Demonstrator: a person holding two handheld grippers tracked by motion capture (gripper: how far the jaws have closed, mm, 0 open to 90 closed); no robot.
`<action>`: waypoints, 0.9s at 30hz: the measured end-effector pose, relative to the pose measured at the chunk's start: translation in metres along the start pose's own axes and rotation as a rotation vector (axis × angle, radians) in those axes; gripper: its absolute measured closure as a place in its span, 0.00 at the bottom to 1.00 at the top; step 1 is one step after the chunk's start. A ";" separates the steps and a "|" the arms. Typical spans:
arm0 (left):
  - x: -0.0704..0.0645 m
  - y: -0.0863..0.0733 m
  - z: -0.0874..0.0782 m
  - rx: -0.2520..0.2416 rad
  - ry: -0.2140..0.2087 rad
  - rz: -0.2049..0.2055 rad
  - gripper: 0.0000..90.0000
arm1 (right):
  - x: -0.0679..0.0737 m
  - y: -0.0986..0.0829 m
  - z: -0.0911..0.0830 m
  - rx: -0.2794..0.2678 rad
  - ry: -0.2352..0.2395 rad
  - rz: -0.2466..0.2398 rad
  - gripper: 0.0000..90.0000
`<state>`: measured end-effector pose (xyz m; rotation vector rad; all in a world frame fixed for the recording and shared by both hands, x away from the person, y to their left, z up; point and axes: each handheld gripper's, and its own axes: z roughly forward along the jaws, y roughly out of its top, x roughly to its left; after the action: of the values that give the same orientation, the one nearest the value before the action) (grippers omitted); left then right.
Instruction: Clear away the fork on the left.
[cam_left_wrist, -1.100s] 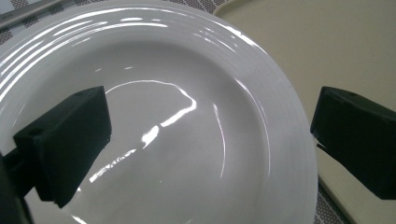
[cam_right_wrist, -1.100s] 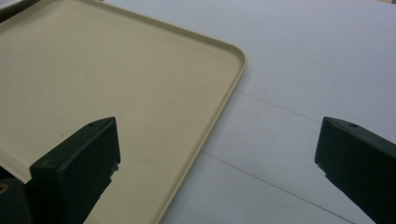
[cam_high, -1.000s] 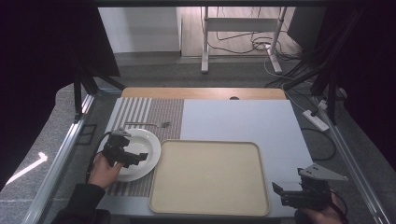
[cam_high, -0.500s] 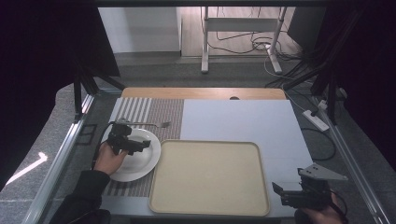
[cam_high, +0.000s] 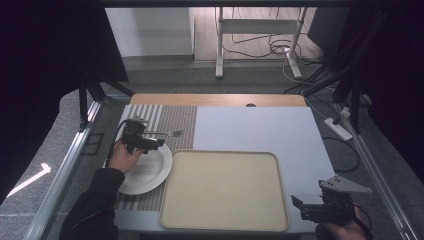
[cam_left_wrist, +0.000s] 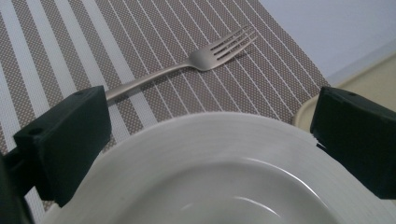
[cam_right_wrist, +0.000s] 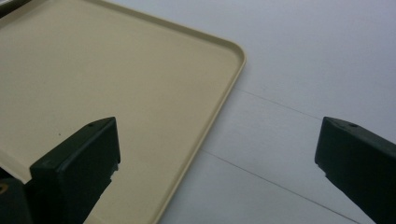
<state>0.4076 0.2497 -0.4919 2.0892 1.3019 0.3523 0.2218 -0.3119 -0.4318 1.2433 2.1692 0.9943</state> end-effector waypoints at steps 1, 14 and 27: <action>0.002 0.002 0.002 0.003 0.000 -0.001 0.00 | 0.000 0.000 0.000 0.000 0.000 0.000 0.01; 0.023 0.022 0.028 0.050 0.024 0.014 0.05 | -0.001 0.000 0.001 0.005 0.000 0.005 0.01; 0.060 0.029 0.038 0.140 0.053 0.016 0.98 | -0.001 0.000 0.001 0.006 -0.001 0.010 0.01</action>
<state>0.4772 0.2792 -0.5085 2.2213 1.3762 0.3340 0.2225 -0.3125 -0.4322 1.2577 2.1688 0.9920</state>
